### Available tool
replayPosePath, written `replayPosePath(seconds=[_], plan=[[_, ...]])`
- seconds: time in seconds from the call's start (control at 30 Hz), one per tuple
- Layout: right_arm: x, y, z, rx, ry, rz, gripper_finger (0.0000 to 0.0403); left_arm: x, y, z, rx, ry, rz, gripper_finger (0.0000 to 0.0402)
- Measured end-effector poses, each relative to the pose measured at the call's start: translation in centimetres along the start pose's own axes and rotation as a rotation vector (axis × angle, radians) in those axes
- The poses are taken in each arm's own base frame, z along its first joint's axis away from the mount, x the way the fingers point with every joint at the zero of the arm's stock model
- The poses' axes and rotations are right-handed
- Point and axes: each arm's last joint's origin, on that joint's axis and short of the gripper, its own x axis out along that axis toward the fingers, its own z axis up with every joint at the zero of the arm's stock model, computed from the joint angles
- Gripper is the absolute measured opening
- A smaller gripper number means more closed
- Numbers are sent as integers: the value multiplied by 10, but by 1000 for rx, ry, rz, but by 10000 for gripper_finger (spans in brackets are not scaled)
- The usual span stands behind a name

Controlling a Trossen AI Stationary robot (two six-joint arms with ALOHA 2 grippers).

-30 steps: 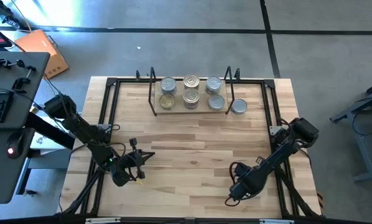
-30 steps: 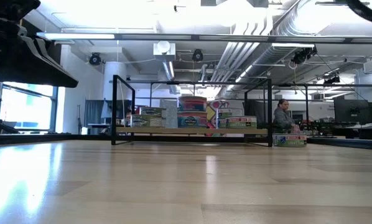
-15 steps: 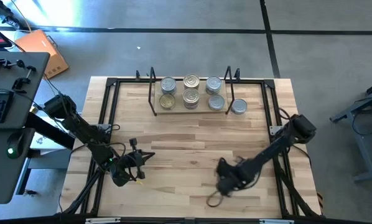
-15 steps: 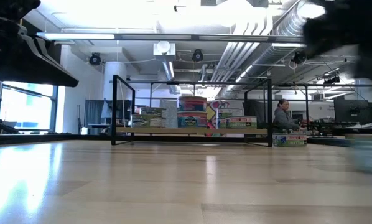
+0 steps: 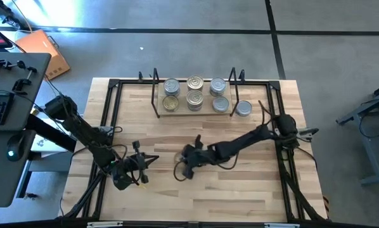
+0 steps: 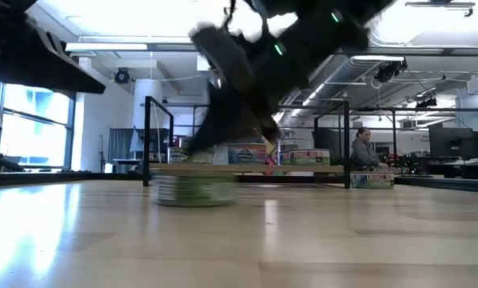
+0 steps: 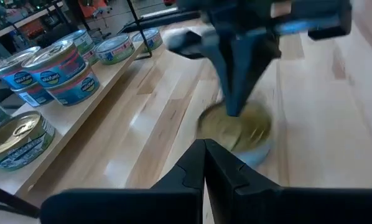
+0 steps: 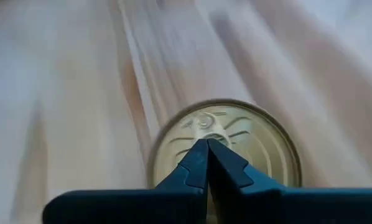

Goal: Stack canned seafood by type on shelf
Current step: Stack the green and blue tuna can on the green and blue tuna can on the shelf

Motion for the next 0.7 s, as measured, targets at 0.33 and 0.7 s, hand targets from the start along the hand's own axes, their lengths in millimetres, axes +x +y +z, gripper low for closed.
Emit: replayPosePath(seconds=[0.33, 0.7], plan=[[-33, 28, 3, -109, -26, -82, 0, 39, 18, 5, -101, 144, -57, 0], [-47, 53, -53, 8, -55, -184, 0, 83, 43, 1, -42, 279, -179, 0]])
